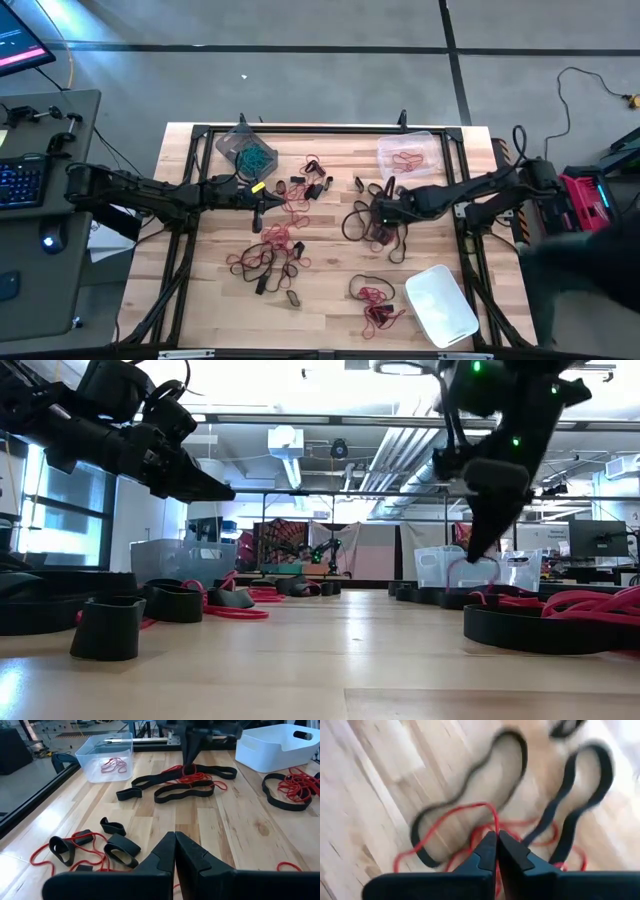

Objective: Sort rubber bands into baskets
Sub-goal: Put the red rubber band into the transparent bin

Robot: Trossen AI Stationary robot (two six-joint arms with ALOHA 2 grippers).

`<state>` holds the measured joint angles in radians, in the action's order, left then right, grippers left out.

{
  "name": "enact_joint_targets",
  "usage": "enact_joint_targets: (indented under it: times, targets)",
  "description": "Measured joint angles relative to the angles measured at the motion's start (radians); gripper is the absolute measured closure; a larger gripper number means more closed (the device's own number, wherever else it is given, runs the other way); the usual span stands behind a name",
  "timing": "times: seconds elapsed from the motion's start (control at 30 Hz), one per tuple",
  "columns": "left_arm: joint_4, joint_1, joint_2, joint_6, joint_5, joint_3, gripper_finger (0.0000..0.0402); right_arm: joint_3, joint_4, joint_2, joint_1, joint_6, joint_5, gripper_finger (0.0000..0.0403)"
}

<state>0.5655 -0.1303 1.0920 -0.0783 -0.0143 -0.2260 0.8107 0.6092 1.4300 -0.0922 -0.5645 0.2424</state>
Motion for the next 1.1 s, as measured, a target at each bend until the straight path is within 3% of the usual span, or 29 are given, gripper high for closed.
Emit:
enact_joint_targets:
  times: [0.33, 0.6, 0.83, 1.1]
  targets:
    - [0.000, 0.000, 0.000, 0.007, 0.000, 0.000, 0.0401, 0.113, 0.108, 0.000, -0.022, 0.028, 0.337, 0.0402]
    - [0.000, 0.000, 0.000, 0.007, 0.000, 0.000, 0.0401, 0.188, 0.182, 0.000, -0.021, 0.022, 0.522, 0.0402]
    - [0.000, 0.000, 0.000, 0.007, 0.000, 0.000, 0.0401, 0.218, 0.334, 0.000, -0.005, -0.111, 0.738, 0.0403]
    - [0.000, 0.000, 0.000, 0.007, 0.000, 0.000, 0.0401, 0.218, 0.510, 0.000, 0.098, -0.293, 0.858, 0.0403]
